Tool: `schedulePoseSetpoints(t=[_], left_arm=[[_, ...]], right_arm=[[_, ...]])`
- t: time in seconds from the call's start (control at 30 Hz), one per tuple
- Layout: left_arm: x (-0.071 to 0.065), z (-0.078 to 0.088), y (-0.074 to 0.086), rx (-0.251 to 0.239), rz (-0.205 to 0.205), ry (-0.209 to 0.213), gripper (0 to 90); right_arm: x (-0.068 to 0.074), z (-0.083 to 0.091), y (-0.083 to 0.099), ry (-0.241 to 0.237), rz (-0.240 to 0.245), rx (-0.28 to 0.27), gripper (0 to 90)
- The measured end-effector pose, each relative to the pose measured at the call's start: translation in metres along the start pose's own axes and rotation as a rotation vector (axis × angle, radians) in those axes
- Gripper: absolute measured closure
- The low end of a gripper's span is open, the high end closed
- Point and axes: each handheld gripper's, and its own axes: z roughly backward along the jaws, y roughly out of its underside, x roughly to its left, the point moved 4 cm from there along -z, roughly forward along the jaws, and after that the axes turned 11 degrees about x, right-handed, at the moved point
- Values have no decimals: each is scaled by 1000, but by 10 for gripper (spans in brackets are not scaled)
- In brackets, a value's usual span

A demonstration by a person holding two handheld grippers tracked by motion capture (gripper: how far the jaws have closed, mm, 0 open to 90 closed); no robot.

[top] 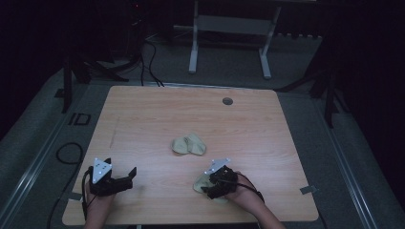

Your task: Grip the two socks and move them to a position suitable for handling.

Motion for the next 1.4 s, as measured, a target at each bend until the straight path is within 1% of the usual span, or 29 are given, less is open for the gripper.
schedulePoseSetpoints(t=[0.03,0.07,0.1,0.13,0.17,0.2,0.27,0.3,0.37,0.47,0.5,0.53,0.6,0.7,0.73,0.77,0.8,0.83,0.87,0.9,0.93,0.97,1.03,1.07,1.13,1.17,1.27,1.37,1.4], left_arm=[[-5,0,0,4,-6,20,0],[-18,-1,-1,11,-30,68,0],[-18,-1,-1,11,-30,68,0],[-32,-2,-3,29,-68,90,0],[-32,-2,-3,29,-68,90,0],[-45,-2,-7,19,-105,112,0],[-56,-1,-11,23,-143,133,0],[-64,-1,-13,15,-157,156,0],[-74,-1,-17,11,-176,180,0],[-93,-1,-24,13,-197,254,0],[-93,-1,-24,13,-197,254,0],[-102,-1,-27,13,-214,277,0],[-113,-3,-31,12,-234,311,0],[-130,-8,-35,31,-306,371,20],[-135,-9,-36,15,-337,375,38],[-141,-11,-37,16,-368,384,38],[-148,-14,-37,35,-402,418,49],[-151,-16,-37,38,-418,421,73],[-156,-19,-37,42,-437,428,159],[-159,-22,-36,59,-451,452,229],[-163,-27,-35,84,-459,464,261],[-166,-31,-34,101,-471,473,369],[-170,-39,-32,130,-497,476,481],[-173,-43,-30,140,-515,490,544],[-177,-50,-29,176,-538,494,618],[-180,-53,-28,192,-552,507,663],[-188,-61,-26,238,-591,507,778],[-191,-69,-23,275,-619,472,829],[-191,-72,-22,285,-617,469,846]], right_arm=[[0,1,-1,-6,0,-1,300],[1,2,-1,-17,-4,-7,300],[2,4,-2,-23,-7,-12,296],[2,7,-2,-19,-1,-16,283],[2,9,-3,-16,-2,-18,280],[2,12,-3,-14,-2,-26,278],[1,20,-4,-7,-13,-46,272],[1,24,-4,-4,-7,-54,265],[0,31,-4,0,-14,-69,230],[-1,41,-3,5,-20,-85,228],[-1,41,-3,5,-20,-85,228],[-2,45,-2,5,-24,-93,228],[-3,52,0,7,-52,-112,224],[-3,58,3,21,-75,-133,227],[-2,59,5,22,-84,-137,238],[0,58,6,5,-97,-131,233],[1,56,7,7,-98,-123,222],[4,53,9,18,-92,-122,245],[5,51,10,16,-91,-122,267],[7,48,12,2,-96,-121,289],[8,45,13,-10,-94,-109,340],[10,42,15,-14,-89,-99,350],[14,38,17,-31,-97,-91,437],[15,36,18,-33,-100,-87,445],[17,34,19,-24,-101,-82,522],[19,33,19,-31,-98,-80,535],[19,28,19,-27,-106,-63,572],[19,21,18,-25,-111,-45,594],[19,19,18,-17,-111,-35,598]])
